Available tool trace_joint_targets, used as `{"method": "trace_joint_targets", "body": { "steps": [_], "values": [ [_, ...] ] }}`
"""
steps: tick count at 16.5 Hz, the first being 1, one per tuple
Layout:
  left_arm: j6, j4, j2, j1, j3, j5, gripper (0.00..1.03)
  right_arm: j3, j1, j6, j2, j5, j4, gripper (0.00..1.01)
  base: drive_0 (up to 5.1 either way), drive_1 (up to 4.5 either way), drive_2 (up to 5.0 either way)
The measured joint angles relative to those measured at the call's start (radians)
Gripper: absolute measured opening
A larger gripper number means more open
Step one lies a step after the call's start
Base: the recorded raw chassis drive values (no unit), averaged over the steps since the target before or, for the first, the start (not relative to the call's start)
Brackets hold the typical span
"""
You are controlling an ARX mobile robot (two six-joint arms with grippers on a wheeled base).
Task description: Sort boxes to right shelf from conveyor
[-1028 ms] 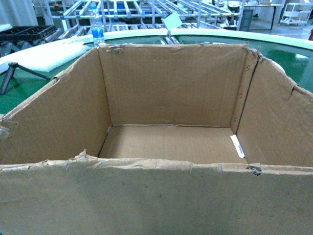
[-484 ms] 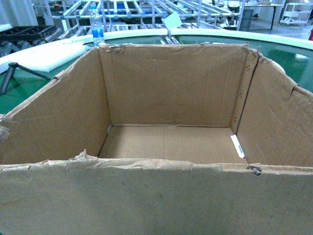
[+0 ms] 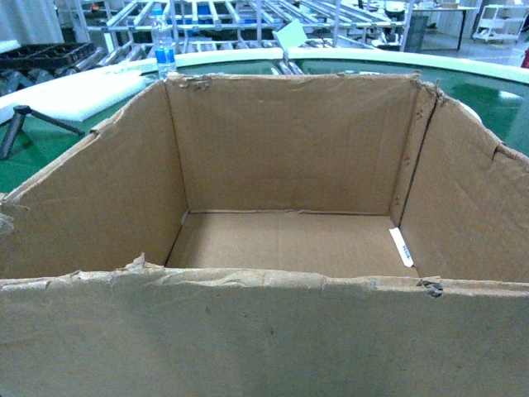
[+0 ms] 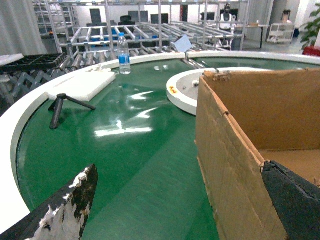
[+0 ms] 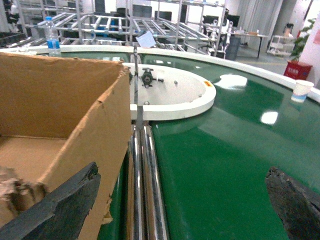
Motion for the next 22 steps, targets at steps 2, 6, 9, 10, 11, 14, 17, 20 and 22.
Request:
{"method": "trace_joint_targets", "body": {
  "steps": [2,6,9,10,11,14,17,20,22],
  "values": [
    [0.016,-0.002,-0.016,0.024,0.002,-0.023,0.98,0.016,0.046,-0.054,-0.022,0.034,-0.008,0.98,0.0,0.0,0.0],
    [0.022,0.081,0.087,-0.021,0.022,-0.065,0.98,0.027,0.04,-0.085,0.058,0.034,0.053,0.98,0.0,0.0,0.0],
    [-0.024,0.216,0.376,-0.102,0.148,-0.125,0.98,0.162,0.068,-0.092,0.373,0.008,0.184,0.98,0.0,0.0,0.0],
    [-0.036,0.24,0.479,-0.166,0.205,-0.173,0.98,0.219,0.081,-0.093,0.454,-0.009,0.155,0.98,0.0,0.0,0.0],
    [-0.033,0.243,0.567,-0.219,0.257,-0.224,0.98,0.27,0.115,-0.097,0.515,-0.011,0.091,0.98,0.0,0.0,0.0],
    [-0.027,0.237,0.575,-0.22,0.251,-0.241,0.98,0.279,0.13,-0.1,0.522,-0.013,0.08,0.98,0.0,0.0,0.0],
    [-0.027,0.235,0.576,-0.22,0.251,-0.241,0.98,0.28,0.131,-0.099,0.521,-0.013,0.072,0.98,0.0,0.0,0.0],
    [-0.064,0.131,0.729,-0.256,0.387,-0.296,0.98,0.399,0.167,-0.102,0.681,-0.003,-0.023,0.98,0.0,0.0,0.0],
    [-0.124,0.087,0.805,-0.317,0.488,-0.311,0.98,0.514,0.179,-0.127,0.781,-0.006,-0.087,0.98,0.0,0.0,0.0]
  ]
}}
